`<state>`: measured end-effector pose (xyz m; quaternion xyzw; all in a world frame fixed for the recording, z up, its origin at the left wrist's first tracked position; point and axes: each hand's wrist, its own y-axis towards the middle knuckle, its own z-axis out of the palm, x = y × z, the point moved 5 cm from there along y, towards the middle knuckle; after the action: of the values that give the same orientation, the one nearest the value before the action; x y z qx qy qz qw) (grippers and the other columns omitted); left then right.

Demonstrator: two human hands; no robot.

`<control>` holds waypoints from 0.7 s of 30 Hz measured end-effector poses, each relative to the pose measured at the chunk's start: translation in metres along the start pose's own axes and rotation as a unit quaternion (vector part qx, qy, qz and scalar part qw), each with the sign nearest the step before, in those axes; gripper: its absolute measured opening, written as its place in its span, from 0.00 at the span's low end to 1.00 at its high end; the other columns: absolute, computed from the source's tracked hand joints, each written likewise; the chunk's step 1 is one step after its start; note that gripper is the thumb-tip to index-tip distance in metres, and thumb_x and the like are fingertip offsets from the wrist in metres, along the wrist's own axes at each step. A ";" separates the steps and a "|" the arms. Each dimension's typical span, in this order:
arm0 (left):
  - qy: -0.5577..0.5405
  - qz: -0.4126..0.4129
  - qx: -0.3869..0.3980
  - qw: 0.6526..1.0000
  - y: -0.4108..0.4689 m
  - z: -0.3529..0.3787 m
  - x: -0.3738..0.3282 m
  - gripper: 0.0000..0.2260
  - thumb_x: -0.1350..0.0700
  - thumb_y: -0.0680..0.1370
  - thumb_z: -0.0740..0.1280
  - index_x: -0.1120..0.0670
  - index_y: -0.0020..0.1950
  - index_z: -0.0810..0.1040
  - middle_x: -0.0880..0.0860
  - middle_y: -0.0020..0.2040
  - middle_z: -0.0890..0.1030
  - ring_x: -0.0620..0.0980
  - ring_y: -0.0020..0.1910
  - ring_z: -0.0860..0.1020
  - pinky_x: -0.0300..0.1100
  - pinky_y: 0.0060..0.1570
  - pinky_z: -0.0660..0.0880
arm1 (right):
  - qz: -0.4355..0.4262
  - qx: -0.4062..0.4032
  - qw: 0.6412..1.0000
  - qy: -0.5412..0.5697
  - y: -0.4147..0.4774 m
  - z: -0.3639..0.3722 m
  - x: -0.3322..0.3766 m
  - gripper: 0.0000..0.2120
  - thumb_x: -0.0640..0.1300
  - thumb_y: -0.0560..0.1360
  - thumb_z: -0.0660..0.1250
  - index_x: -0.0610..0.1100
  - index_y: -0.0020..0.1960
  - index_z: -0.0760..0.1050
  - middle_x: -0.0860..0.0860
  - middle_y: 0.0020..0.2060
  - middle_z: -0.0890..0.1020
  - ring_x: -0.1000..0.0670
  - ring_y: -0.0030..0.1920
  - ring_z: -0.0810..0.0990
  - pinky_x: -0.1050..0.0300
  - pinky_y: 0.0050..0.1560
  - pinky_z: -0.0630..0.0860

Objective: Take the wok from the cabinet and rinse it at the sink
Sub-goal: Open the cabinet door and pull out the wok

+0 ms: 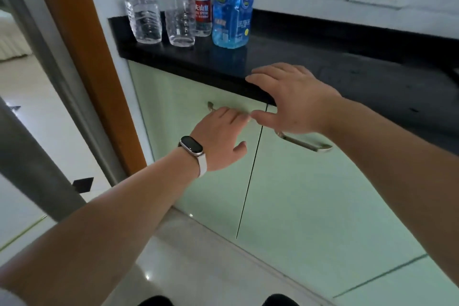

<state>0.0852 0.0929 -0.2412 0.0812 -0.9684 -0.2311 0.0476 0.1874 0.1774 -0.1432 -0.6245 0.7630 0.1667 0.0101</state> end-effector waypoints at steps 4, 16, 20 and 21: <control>-0.007 -0.026 -0.037 0.999 -0.005 0.003 -0.006 0.23 0.48 0.71 0.67 0.56 0.63 0.73 0.55 0.54 0.80 0.58 0.54 0.76 0.50 0.56 0.75 | 0.000 -0.017 1.000 0.014 -0.001 0.000 -0.001 0.34 0.63 0.75 0.61 0.50 0.77 0.61 0.51 0.75 0.67 0.47 0.75 0.62 0.45 0.74 0.56; -0.055 -0.065 -0.073 0.994 -0.055 -0.028 0.001 0.37 0.39 0.75 0.64 0.54 0.77 0.52 0.52 0.55 0.81 0.50 0.53 0.79 0.45 0.53 0.77 | 0.014 -0.027 0.998 0.051 -0.002 -0.004 -0.005 0.31 0.63 0.76 0.60 0.51 0.75 0.64 0.51 0.72 0.70 0.46 0.73 0.65 0.44 0.74 0.58; -0.037 -0.103 -0.085 0.990 -0.069 -0.044 0.000 0.38 0.32 0.74 0.59 0.50 0.78 0.53 0.50 0.57 0.81 0.49 0.54 0.79 0.44 0.50 0.79 | 0.015 -0.017 0.999 0.043 -0.004 -0.006 -0.005 0.31 0.63 0.76 0.59 0.51 0.76 0.62 0.51 0.73 0.70 0.46 0.73 0.64 0.44 0.73 0.59; -0.031 -0.112 -0.092 0.989 -0.072 -0.046 0.001 0.38 0.30 0.74 0.58 0.50 0.77 0.55 0.49 0.56 0.82 0.49 0.52 0.80 0.43 0.47 0.79 | 0.013 -0.018 0.999 0.040 -0.004 -0.006 -0.005 0.31 0.63 0.76 0.59 0.51 0.76 0.62 0.51 0.73 0.70 0.46 0.73 0.65 0.44 0.73 0.59</control>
<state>0.0999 0.0091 -0.2330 0.1776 -0.9285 -0.3260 -0.0018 0.1935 0.1796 -0.1377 -0.6206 0.7677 0.1561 -0.0338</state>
